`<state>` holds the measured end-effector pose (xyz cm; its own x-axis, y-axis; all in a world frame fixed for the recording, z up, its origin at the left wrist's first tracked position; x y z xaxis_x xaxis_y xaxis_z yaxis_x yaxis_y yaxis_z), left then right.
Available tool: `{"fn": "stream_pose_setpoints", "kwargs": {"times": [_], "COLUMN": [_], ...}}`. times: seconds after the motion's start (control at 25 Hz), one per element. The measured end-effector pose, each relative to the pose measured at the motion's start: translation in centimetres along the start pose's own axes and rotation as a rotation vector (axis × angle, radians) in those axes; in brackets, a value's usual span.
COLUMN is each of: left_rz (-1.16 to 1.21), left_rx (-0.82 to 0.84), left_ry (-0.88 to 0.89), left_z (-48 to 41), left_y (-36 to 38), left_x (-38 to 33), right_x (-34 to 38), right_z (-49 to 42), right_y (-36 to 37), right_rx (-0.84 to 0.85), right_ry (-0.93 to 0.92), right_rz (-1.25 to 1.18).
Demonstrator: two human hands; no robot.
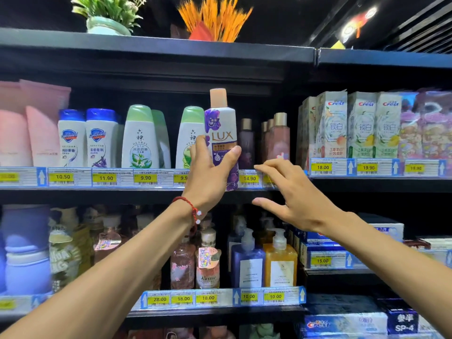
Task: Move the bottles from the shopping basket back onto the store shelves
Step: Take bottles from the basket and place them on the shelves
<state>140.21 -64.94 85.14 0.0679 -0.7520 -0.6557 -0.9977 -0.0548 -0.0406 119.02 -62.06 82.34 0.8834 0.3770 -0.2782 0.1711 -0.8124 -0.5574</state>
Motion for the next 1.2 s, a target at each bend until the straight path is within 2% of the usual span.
{"fn": "stream_pose_setpoints", "kwargs": {"times": [0.4,0.56,0.72,0.96,1.2], "left_rz": [-0.027,-0.176,-0.43,-0.684,-0.699], "left_rx": [-0.202,-0.259,-0.222,-0.232,-0.297], "left_ry": [0.092,0.099,0.128,0.111,0.184], "left_z": [-3.3,-3.3,-2.8,-3.6,-3.0], "left_y": [2.6,2.6,2.7,3.0,3.4], "left_x": [-2.6,-1.4,-0.1,0.4,0.4], "right_x": [-2.2,-2.6,-2.8,-2.9,-3.2], "right_z": [0.3,0.3,0.5,0.6,0.6], "right_y": [-0.3,-0.4,0.2,0.5,0.9], "right_rx": [-0.017,-0.037,-0.108,-0.181,-0.167], "right_ry": [-0.153,-0.193,-0.216,-0.234,-0.238], "right_rz": [0.063,0.074,0.095,0.152,0.167]}}
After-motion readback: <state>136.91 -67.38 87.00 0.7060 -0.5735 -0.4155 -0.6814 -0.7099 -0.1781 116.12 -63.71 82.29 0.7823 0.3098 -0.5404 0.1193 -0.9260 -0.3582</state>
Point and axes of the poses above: each hand's wrist, its own z-axis away from the middle knuckle, its own y-axis out of the palm, x = y × z, the point moved 2 cm from there along -z, towards the middle knuckle, and after that the axes turned 2 degrees about -x, right-handed, at the moved point
